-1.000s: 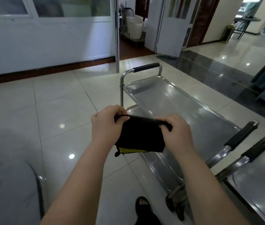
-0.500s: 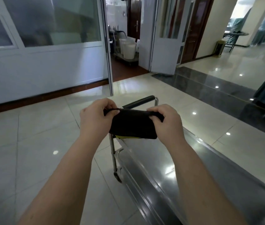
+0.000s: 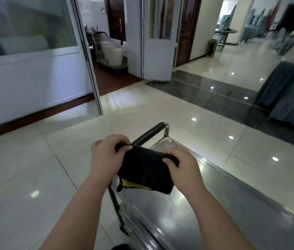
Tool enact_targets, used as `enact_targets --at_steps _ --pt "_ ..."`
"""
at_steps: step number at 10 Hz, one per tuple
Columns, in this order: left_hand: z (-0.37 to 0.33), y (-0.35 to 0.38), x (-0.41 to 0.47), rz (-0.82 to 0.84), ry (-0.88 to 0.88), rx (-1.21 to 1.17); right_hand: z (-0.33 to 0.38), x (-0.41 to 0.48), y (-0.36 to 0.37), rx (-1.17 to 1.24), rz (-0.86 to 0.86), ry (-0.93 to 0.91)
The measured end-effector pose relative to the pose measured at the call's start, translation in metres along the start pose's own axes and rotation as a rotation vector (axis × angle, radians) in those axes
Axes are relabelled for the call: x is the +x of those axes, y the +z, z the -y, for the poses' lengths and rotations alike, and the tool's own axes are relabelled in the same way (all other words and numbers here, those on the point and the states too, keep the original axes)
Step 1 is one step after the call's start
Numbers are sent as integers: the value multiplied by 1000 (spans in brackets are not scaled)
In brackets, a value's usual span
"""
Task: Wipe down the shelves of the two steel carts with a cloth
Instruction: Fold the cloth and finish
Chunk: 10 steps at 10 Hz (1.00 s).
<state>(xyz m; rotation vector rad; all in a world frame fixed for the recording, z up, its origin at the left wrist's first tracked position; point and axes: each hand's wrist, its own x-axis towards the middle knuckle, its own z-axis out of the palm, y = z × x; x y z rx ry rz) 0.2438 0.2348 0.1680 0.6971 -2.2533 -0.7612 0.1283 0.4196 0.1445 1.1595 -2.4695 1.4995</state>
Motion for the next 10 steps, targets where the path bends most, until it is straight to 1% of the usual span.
enact_targets --at_steps 1,2,3,4,5,6,7,8,9,10 --pt "48 16 47 136 -16 -89 -16 24 42 35 -11 100" --pt "84 20 94 287 8 -120 -22 47 76 60 -13 233" --pt "114 16 143 358 41 -121 -20 79 107 53 -42 277" --pt "139 21 198 430 84 -126 -21 122 131 -4 -74 271" --pt "158 49 242 541 79 -141 -36 158 153 -64 -66 367" --pt "174 91 258 660 46 -122 -60 176 168 -124 -83 532" --pt "183 134 264 742 79 -103 -83 184 169 -185 -127 620" --pt "181 165 276 731 140 -57 -95 191 167 -227 -201 663" --pt "179 192 281 767 158 -32 -111 192 170 -191 -266 720" --pt "178 206 271 826 148 62 -121 186 178 -194 -183 812"
